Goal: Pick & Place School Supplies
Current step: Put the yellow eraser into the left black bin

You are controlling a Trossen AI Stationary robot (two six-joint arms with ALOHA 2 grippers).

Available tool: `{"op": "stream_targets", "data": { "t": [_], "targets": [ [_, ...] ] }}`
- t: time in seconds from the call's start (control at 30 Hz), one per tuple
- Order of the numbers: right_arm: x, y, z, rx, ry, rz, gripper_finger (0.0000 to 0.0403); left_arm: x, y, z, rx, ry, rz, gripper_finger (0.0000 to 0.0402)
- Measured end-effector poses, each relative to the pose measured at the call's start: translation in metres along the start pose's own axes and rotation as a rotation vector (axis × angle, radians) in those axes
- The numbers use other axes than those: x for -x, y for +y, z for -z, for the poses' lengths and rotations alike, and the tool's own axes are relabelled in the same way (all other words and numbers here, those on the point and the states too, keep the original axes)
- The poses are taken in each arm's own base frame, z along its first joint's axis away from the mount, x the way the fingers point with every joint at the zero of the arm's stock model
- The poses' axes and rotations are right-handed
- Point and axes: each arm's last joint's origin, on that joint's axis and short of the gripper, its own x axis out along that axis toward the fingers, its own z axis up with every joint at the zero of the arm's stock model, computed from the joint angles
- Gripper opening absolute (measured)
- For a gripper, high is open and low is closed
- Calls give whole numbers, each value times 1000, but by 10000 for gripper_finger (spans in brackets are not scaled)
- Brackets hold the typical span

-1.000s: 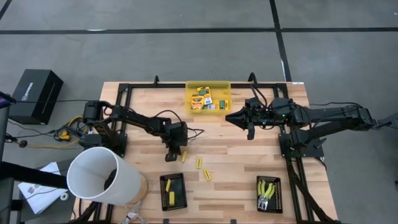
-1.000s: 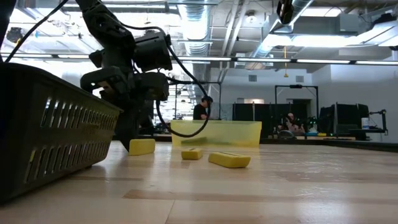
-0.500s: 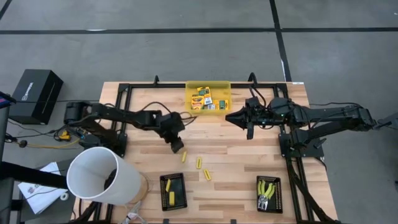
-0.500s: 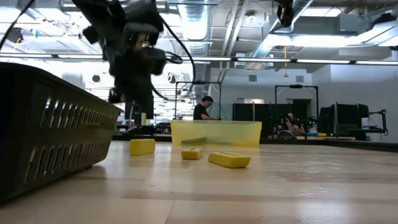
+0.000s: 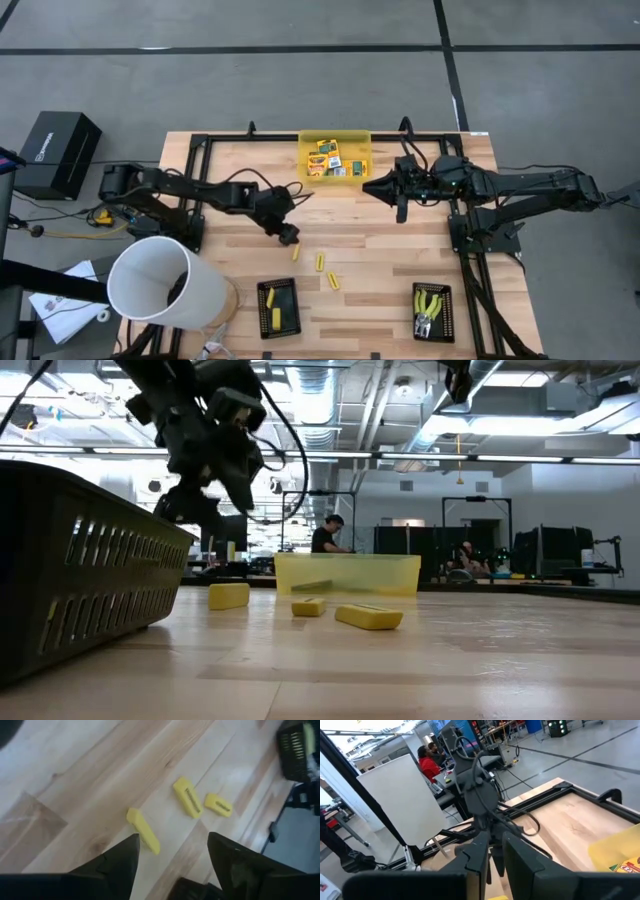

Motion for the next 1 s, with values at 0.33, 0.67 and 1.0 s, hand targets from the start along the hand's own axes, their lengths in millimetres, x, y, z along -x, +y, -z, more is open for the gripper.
{"op": "stream_targets", "data": {
  "t": [0.33,0.67,1.0],
  "targets": [
    [0,1,1,0,19,-41,52,-29,8,6,47,153,-11,209],
    [0,1,1,15,19,-44,52,-31,8,6,67,148,-9,205],
    [0,1,1,19,20,-44,52,-30,5,3,9,136,2,205]
  ]
}}
